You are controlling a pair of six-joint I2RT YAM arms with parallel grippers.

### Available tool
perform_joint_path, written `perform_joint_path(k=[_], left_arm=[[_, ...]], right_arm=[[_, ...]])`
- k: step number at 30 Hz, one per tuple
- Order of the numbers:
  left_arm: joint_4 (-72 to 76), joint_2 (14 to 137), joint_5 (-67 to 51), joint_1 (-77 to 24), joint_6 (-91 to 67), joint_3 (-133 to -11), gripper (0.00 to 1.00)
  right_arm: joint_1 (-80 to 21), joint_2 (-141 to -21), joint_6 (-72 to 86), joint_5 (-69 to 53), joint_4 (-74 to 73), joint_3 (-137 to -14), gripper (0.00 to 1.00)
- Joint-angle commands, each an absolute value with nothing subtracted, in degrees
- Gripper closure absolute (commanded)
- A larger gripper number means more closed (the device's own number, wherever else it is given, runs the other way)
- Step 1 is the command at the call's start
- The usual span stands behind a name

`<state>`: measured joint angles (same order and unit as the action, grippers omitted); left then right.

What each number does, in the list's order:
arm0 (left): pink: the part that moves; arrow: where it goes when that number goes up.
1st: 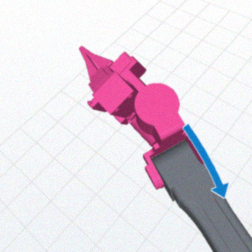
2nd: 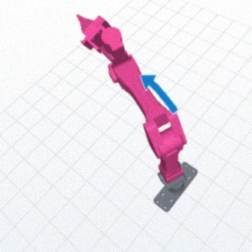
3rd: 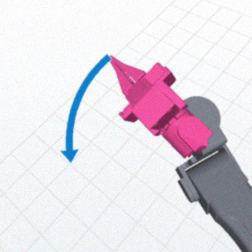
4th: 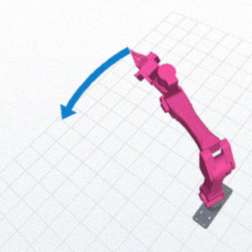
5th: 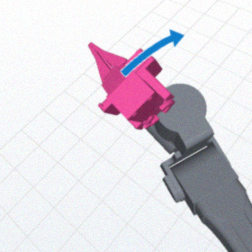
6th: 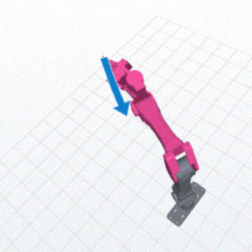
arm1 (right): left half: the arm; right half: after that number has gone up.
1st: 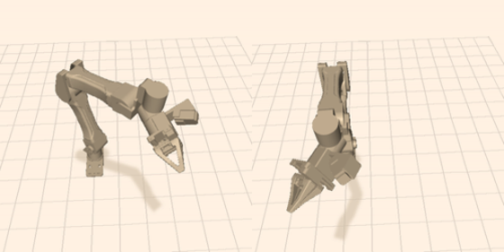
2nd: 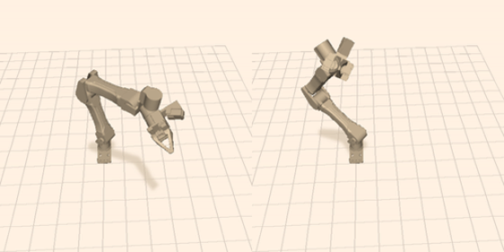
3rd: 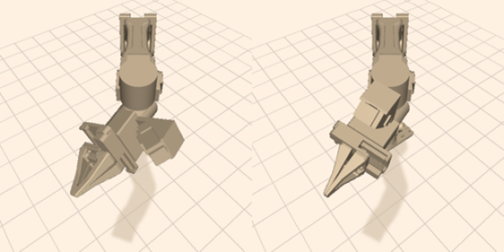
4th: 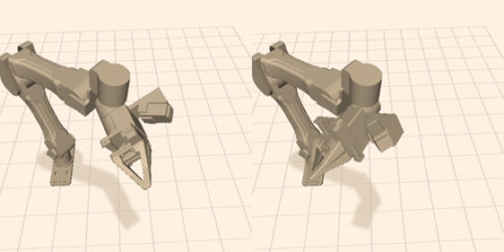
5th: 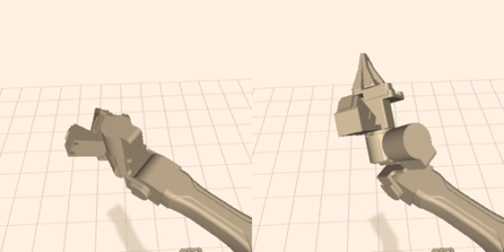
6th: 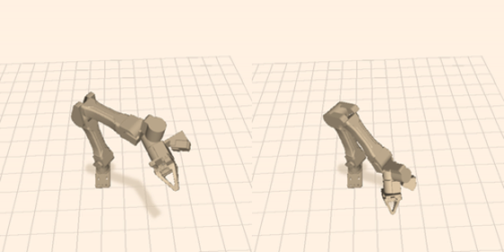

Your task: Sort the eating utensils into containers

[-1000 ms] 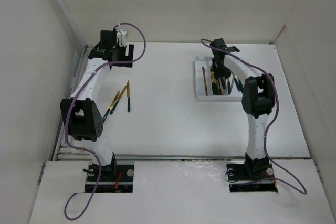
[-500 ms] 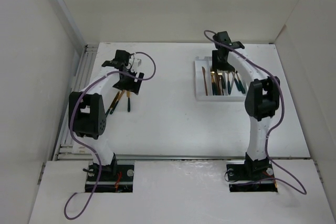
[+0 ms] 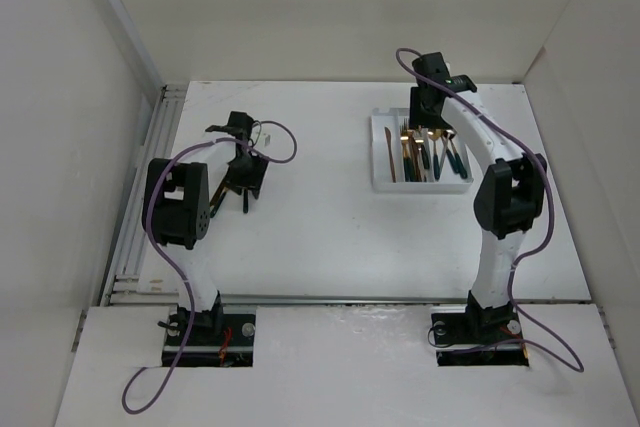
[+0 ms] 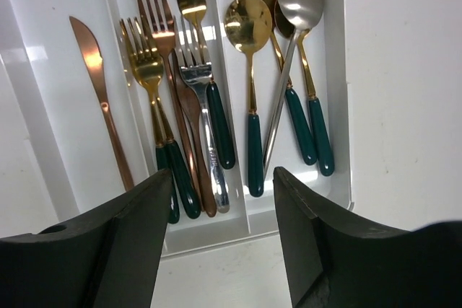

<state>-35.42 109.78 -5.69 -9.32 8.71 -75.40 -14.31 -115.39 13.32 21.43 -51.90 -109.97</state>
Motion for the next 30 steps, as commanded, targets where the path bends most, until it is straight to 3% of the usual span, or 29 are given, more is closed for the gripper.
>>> perform_joint_path(k=[1,5,6,7,16,22,27,30], left_arm=[[-35.4,111.3,-7.3,-9.6,8.2,-74.2,0.54],[-35.9,112.4,-10.8,-9.6,8.2,-73.6,0.73],[-35.9,113.0,-11.4,-9.6,8.2,-74.2,0.81],[-35.9,113.9,-11.9,-9.6,8.2,-74.9,0.99],[-39.6,119.1,-18.0,-9.6,7.1,-87.3,1.00],[-40.3,121.5,-27.1,-10.1,3.1,-104.6,1.00],[-30.7,124.1,-36.5,-14.7,-5.8,-116.1,1.00],[-17.2,123.4,-40.7,-17.6,-14.0,-115.6,1.00]], right_arm=[[-14.5,-111.9,14.1,23.0,-50.7,-109.2,0.36],[-14.5,-111.4,14.1,24.7,-50.2,-108.2,0.36],[-14.5,-111.4,14.1,24.7,-50.2,-108.2,0.36],[-14.5,-111.4,14.1,25.2,-50.2,-108.2,0.36],[-14.5,-111.4,14.1,25.7,-50.2,-108.2,0.36],[-14.0,-109.7,15.3,25.8,-50.2,-108.2,0.36],[-13.4,-107.1,22.8,24.4,-50.2,-106.4,0.38],[-11.9,-103.8,27.2,22.0,-48.4,-102.8,0.38]])
